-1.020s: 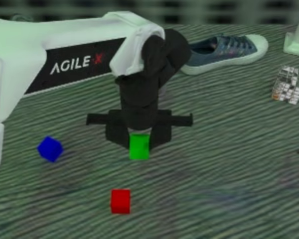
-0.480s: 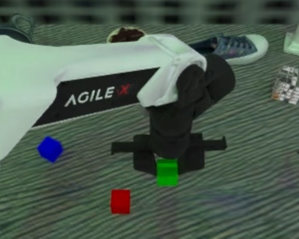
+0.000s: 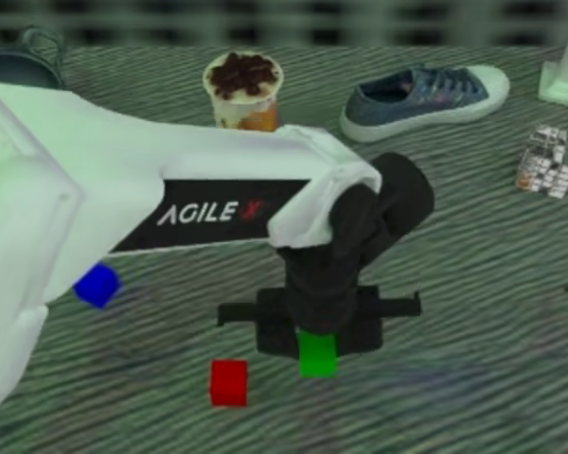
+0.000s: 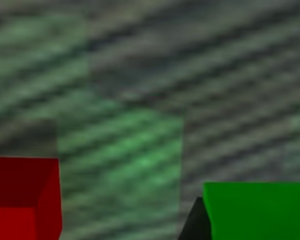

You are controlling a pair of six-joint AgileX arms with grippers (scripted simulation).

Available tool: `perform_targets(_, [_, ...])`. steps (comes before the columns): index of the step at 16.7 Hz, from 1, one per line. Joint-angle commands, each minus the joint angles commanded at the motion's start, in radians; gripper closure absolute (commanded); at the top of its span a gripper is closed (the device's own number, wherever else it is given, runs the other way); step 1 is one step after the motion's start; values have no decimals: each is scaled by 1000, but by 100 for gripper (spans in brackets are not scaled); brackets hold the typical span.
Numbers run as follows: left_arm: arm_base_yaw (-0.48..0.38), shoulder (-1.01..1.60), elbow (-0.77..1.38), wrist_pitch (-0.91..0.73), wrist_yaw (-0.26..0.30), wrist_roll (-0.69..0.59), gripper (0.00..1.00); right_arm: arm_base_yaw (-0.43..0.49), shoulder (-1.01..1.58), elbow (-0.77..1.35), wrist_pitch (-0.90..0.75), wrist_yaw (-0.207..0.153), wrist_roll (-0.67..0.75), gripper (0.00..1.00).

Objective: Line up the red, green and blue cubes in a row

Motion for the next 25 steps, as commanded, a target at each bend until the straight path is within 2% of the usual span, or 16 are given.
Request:
perform_targets(6, [-4,20,-36,46,1,0,100,0,0,0,0,0,0,0])
perform_targets(19, [-4,20,-36,46,1,0,2,0,0,0,0,0,0,0])
perform_targets(25, [-4,20,-36,46,1,0,0,0,0,0,0,0,0,0])
